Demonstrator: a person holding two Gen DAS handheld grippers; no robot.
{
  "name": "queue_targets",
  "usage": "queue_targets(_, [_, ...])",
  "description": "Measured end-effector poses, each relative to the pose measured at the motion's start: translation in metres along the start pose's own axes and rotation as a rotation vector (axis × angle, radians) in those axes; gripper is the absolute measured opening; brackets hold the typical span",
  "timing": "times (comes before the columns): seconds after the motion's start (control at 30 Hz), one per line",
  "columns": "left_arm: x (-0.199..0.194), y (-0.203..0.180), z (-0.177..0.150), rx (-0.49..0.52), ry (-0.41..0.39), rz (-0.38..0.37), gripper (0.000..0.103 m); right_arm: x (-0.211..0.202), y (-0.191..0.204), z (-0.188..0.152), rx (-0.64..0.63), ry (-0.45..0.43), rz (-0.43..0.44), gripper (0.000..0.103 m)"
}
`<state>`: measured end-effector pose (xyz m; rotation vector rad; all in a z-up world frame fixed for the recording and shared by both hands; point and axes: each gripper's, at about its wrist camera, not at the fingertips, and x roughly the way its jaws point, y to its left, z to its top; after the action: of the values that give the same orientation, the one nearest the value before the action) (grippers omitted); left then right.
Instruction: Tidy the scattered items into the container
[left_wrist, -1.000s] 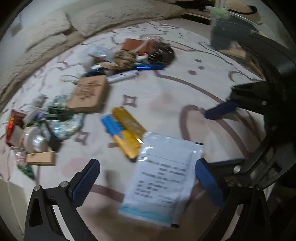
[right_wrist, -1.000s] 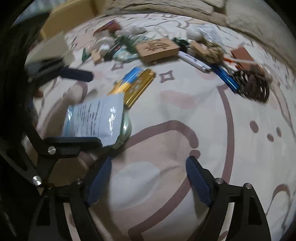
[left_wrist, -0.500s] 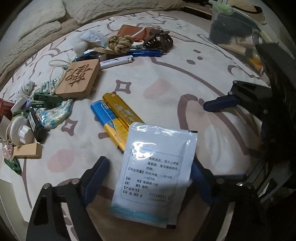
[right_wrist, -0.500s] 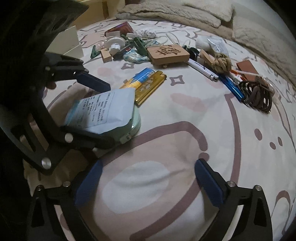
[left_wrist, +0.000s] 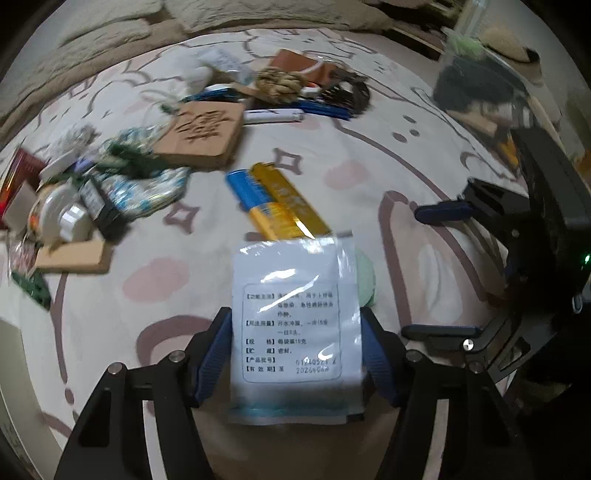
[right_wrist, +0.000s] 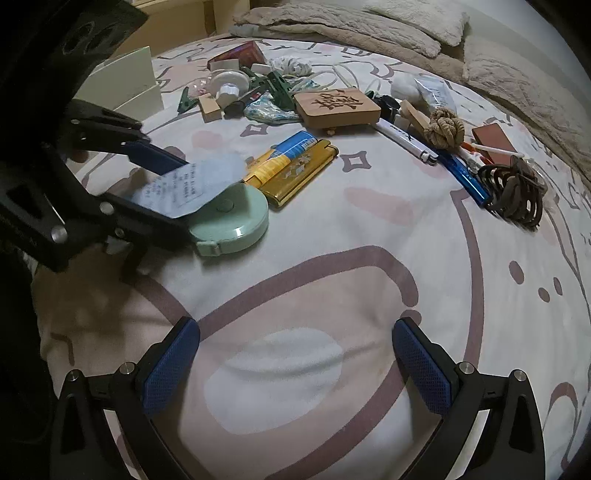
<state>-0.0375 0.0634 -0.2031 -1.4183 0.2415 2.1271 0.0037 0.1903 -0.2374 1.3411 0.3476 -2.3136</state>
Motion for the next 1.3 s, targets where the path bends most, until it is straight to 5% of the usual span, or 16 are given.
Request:
queue_targets(0.2, [-0.007, 0.022, 0.004, -0.092, -0.024, 0.049, 0.066, 0.004, 0.005, 0.01, 0.015, 0.011, -0.024, 0.103])
queue_targets(0.43, [-0.007, 0.043, 0.001, -0.116, -0.015, 0.226, 0.066, 0.008, 0.013, 0.023, 0.023, 0.011, -0.042, 0.103])
queue_targets(0.57, [-0.004, 0.047, -0.001, -0.117, -0.005, 0.24, 0.066, 0.011, 0.019, 0.035, 0.049, 0.025, -0.04, 0.101])
queue_targets(0.7, [-0.002, 0.046, -0.002, -0.114, -0.003, 0.26, 0.067, 0.014, 0.03, 0.046, 0.035, 0.032, -0.041, 0.089])
queue_targets(0.87, [-0.001, 0.044, -0.002, -0.112, -0.004, 0.316, 0.08, 0.017, 0.038, 0.056, 0.038, 0.038, -0.02, 0.08])
queue_targets(1.1, [-0.001, 0.05, -0.005, -0.136, 0.005, 0.307, 0.086, 0.016, 0.042, 0.065, 0.033, 0.046, -0.022, 0.051])
queue_targets(1.3, [-0.001, 0.049, -0.006, -0.159, 0.009, 0.264, 0.087, 0.012, 0.04, 0.064, 0.037, 0.059, -0.013, 0.051])
